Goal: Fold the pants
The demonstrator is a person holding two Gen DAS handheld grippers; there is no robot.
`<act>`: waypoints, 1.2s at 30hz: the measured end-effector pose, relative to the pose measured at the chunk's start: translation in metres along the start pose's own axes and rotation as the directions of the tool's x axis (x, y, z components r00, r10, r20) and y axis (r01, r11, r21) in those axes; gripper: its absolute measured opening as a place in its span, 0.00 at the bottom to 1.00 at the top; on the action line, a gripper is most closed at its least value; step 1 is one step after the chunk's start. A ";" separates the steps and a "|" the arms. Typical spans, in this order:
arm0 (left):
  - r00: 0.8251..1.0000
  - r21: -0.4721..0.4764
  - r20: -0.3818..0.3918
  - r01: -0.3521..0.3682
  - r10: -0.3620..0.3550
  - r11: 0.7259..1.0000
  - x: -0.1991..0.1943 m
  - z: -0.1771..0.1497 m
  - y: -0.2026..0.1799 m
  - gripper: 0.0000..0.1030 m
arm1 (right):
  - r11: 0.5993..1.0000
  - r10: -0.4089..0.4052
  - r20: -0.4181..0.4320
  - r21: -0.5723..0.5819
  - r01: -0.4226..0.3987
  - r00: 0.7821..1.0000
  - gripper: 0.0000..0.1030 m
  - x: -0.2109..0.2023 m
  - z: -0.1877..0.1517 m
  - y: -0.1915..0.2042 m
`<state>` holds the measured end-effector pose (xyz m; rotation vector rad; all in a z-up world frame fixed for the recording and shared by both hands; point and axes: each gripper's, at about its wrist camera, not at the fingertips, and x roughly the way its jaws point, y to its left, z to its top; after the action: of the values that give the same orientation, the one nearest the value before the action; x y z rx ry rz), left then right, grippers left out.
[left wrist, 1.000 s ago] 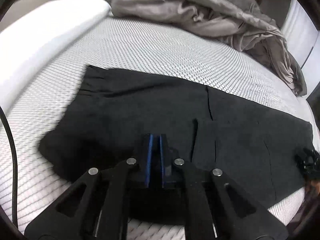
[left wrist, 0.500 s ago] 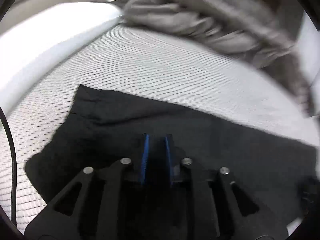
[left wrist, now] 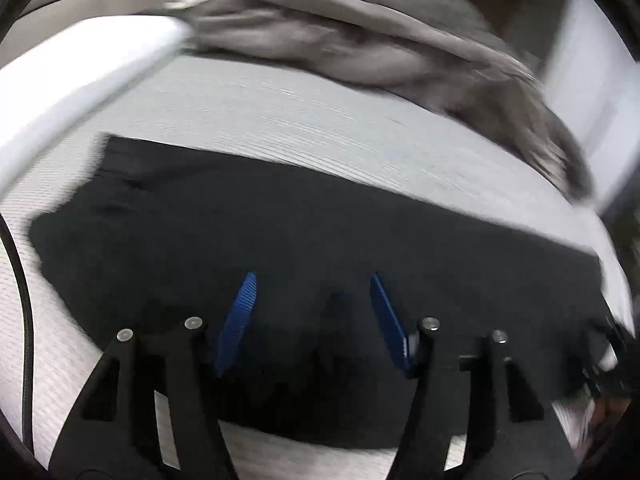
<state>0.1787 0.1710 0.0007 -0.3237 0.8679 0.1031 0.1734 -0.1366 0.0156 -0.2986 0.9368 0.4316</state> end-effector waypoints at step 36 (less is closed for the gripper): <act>0.960 0.488 -0.259 0.222 -0.102 0.844 0.042 -0.095 -0.262 0.95 | 0.449 -0.097 0.357 0.849 -0.279 0.929 0.54 -0.064 -0.179 -0.292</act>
<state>0.1940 -0.1093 -0.0265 0.1005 1.0517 -0.3310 0.1537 -0.4838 -0.0146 0.8223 0.6958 0.0224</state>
